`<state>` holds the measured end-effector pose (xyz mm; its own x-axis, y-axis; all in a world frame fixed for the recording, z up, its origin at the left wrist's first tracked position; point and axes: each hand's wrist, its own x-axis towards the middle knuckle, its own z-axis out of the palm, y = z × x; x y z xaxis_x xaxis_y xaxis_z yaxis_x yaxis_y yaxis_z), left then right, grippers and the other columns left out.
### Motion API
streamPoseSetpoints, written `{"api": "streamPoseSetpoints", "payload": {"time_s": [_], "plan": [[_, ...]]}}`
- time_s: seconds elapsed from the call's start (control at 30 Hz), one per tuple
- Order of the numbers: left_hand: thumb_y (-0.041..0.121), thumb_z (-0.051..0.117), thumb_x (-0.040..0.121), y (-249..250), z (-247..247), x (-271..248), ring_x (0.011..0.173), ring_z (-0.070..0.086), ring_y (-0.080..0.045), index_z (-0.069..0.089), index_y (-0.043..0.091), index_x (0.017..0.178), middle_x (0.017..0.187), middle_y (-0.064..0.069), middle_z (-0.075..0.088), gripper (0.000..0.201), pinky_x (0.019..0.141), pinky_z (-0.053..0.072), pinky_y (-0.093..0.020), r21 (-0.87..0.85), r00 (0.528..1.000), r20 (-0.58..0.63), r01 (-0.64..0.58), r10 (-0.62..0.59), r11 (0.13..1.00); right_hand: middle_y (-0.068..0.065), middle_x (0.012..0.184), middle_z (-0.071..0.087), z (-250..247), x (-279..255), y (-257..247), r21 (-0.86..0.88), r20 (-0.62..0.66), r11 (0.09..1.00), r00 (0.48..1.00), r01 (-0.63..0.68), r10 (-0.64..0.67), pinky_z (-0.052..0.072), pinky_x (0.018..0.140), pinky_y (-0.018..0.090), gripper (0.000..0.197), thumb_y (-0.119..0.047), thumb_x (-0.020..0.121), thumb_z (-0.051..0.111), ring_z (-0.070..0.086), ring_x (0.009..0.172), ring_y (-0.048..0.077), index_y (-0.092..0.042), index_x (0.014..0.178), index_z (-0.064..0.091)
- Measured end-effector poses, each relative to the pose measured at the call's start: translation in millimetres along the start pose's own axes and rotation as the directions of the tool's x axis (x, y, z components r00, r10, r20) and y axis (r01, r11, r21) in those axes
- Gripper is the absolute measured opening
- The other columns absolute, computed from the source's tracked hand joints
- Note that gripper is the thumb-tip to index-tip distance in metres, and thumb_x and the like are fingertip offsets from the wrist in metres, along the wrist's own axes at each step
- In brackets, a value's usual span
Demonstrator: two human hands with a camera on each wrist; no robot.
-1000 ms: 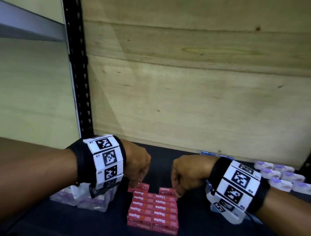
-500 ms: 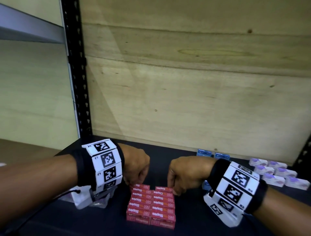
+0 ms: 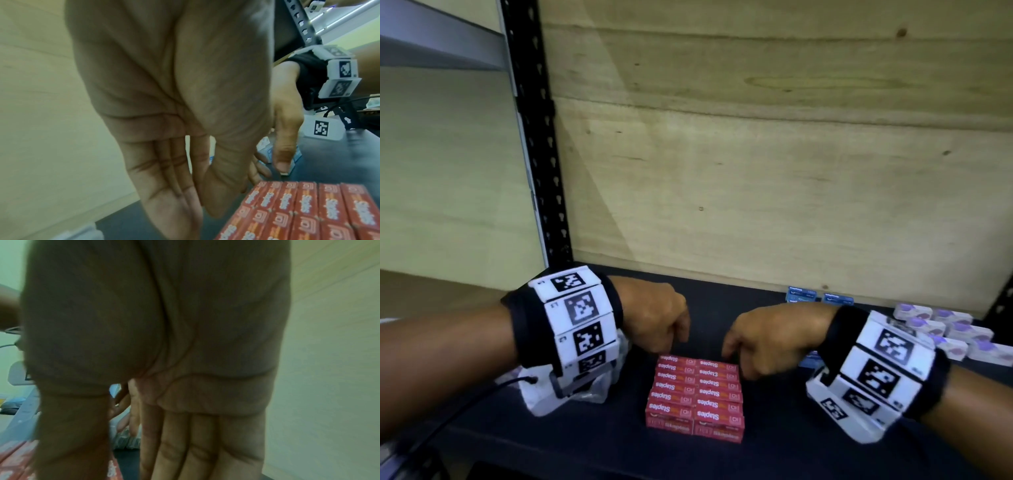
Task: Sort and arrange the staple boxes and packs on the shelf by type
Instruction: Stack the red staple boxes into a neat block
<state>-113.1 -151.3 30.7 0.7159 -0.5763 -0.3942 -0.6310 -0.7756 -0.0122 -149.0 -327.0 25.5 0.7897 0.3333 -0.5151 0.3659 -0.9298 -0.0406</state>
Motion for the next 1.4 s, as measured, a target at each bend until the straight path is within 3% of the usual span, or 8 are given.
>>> {"api": "streamPoseSetpoints", "payload": {"time_s": [0.1, 0.27, 0.57, 0.83, 1.0, 1.13, 1.27, 1.4], "plan": [[0.026, 0.057, 0.09, -2, -5, -15, 0.094, 0.06, -0.008, 0.052, 0.031, 0.133, 0.104, 0.013, 0.065, 0.044, 0.083, 0.051, -0.023, 0.051, 1.0, 0.018, 0.019, -0.02, 0.999, -0.011, 0.124, 0.064, -2, -12, 4, 0.014, 0.083, 1.0, 0.996, -0.026, 0.025, 0.047, 0.092, 0.028, 0.072, -0.034, 0.086, 0.073, 0.056, 0.099, 0.008, -0.028, 0.148, 0.038], [0.026, 0.072, 0.085, 1, 4, -23, 0.094, 0.062, -0.012, 0.048, 0.024, 0.13, 0.108, 0.01, 0.066, 0.052, 0.08, 0.054, -0.028, 0.14, 0.985, 0.158, 0.041, -0.063, 0.989, -0.011, 0.128, 0.06, 5, -17, 4, 0.008, 0.135, 0.998, 0.989, -0.06, 0.059, 0.044, 0.083, 0.025, 0.095, -0.043, 0.076, 0.082, 0.056, 0.098, 0.009, -0.03, 0.152, 0.026], [0.021, 0.073, 0.085, 17, 9, -14, 0.08, 0.053, -0.011, 0.048, 0.019, 0.13, 0.073, 0.012, 0.045, 0.052, 0.072, 0.048, -0.029, 0.15, 0.994, 0.099, 0.026, -0.041, 0.988, -0.014, 0.08, 0.059, 17, -4, -6, 0.019, 0.015, 0.999, 0.999, 0.031, -0.032, 0.047, 0.081, 0.027, 0.062, -0.034, 0.076, 0.082, 0.056, 0.079, 0.006, -0.028, 0.13, 0.05], [0.023, 0.069, 0.088, 15, 13, -12, 0.076, 0.049, -0.007, 0.054, 0.02, 0.12, 0.069, 0.012, 0.043, 0.035, 0.074, 0.045, -0.025, 0.178, 0.998, 0.057, -0.009, -0.001, 0.984, -0.014, 0.082, 0.063, 18, -1, -5, 0.004, 0.002, 0.999, 0.999, 0.044, -0.044, 0.042, 0.068, 0.023, 0.045, -0.039, 0.077, 0.081, 0.058, 0.078, 0.006, -0.027, 0.115, 0.061], [0.024, 0.053, 0.094, 8, 11, -19, 0.093, 0.058, -0.013, 0.048, 0.029, 0.135, 0.112, 0.006, 0.062, 0.042, 0.082, 0.052, -0.03, 0.206, 0.999, 0.048, 0.017, -0.027, 0.978, -0.013, 0.11, 0.062, 14, -10, -1, 0.01, 0.088, 1.0, 0.996, -0.021, 0.02, 0.045, 0.077, 0.025, 0.073, -0.039, 0.074, 0.083, 0.059, 0.094, 0.01, -0.032, 0.136, 0.045], [0.032, 0.076, 0.08, 6, 5, -24, 0.121, 0.048, -0.014, 0.029, 0.03, 0.146, 0.135, 0.01, 0.047, 0.081, 0.099, 0.045, -0.032, 0.168, 0.973, 0.22, 0.027, -0.065, 0.985, -0.012, 0.117, 0.062, 13, -17, 1, 0.037, 0.146, 0.998, 0.988, -0.044, 0.039, 0.045, 0.08, 0.025, 0.089, -0.049, 0.07, 0.084, 0.059, 0.098, 0.01, -0.033, 0.142, 0.034], [0.039, 0.087, 0.065, 14, 10, -20, 0.135, 0.034, -0.018, 0.005, 0.031, 0.154, 0.148, 0.006, 0.029, 0.121, 0.109, 0.035, -0.035, 0.14, 0.964, 0.256, 0.044, -0.079, 0.989, -0.017, 0.092, 0.056, 19, -14, -7, 0.027, 0.121, 0.999, 0.992, -0.046, 0.043, 0.048, 0.086, 0.028, 0.094, -0.057, 0.065, 0.084, 0.057, 0.093, 0.009, -0.031, 0.14, 0.034], [0.041, 0.088, 0.064, 20, 20, -13, 0.137, 0.034, -0.02, -0.004, 0.029, 0.154, 0.151, 0.001, 0.028, 0.129, 0.111, 0.035, -0.04, 0.117, 0.964, 0.237, 0.091, -0.117, 0.989, -0.009, 0.124, 0.06, 27, -8, -14, -0.043, 0.085, 0.997, 0.994, -0.06, 0.064, 0.047, 0.1, 0.036, 0.106, -0.059, 0.064, 0.083, 0.058, 0.112, 0.018, -0.025, 0.147, 0.026]]}}
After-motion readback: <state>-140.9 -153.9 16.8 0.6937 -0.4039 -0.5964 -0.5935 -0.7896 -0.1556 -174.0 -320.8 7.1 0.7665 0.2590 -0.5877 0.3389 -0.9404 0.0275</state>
